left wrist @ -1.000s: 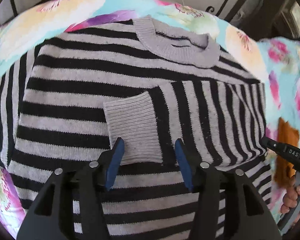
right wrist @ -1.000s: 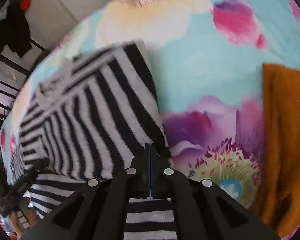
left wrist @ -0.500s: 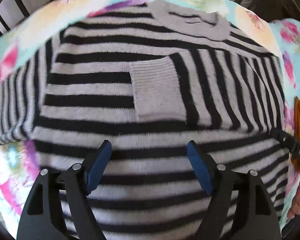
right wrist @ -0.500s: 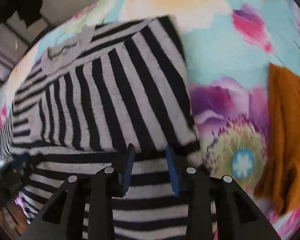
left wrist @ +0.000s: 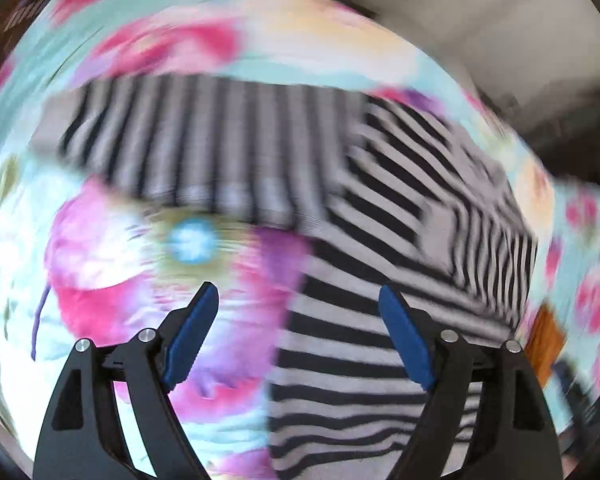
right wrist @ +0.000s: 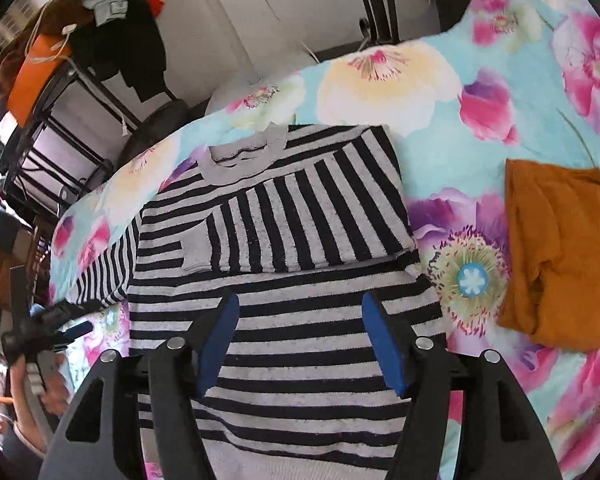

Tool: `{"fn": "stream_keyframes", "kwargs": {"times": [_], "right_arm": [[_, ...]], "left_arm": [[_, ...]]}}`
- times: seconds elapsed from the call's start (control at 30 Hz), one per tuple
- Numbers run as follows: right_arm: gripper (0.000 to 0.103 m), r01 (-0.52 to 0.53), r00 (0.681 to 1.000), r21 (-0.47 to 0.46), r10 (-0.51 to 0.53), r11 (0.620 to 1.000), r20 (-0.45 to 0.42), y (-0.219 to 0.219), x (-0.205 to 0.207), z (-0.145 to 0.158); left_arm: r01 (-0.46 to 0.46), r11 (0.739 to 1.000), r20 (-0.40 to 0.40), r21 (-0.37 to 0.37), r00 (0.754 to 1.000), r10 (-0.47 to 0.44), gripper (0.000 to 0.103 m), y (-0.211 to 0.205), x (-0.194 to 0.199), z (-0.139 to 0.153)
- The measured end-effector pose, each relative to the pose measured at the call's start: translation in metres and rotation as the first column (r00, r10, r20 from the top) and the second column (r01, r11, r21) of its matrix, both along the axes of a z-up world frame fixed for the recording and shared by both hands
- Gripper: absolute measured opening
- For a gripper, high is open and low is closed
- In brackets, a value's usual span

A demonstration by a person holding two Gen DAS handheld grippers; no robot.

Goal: Fold small clothes
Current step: 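Move the left gripper to the other sleeve cuff and grasp it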

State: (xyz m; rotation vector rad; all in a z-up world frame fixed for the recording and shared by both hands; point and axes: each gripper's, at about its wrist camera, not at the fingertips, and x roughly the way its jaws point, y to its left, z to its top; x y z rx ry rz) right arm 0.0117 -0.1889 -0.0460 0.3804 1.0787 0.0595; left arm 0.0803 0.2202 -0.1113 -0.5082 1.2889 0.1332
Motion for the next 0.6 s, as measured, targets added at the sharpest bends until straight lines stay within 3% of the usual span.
{"fn": "stream_keyframes", "kwargs": {"times": [0.1,0.27,0.5,0.6], "right_arm": [[0.064,-0.008,1.0,0.012,0.008,1.0,-0.008,0.007,0.007,-0.003],[0.064,-0.039,0.999,0.105,0.042,0.994,-0.034,0.025,0.023,-0.009],[0.064,-0.108,0.99,0.078,0.114,0.991,-0.078,0.061,0.04,-0.027],[0.064,-0.118,0.987,0.076,0.125,0.99,-0.102,0.068,0.045,-0.036]], "left_arm": [[-0.133,0.989,-0.013,-0.059,0.991,0.133,0.079,0.052,-0.007,-0.011],[-0.311,0.937,0.01,-0.158,0.949,0.316,0.073,0.13,-0.014,-0.026],[-0.357,0.892,0.055,-0.276,0.921,0.386,0.07,0.175,0.007,-0.042],[-0.376,0.884,0.041,-0.278,0.915,0.402,0.068,0.182,0.012,-0.054]]}}
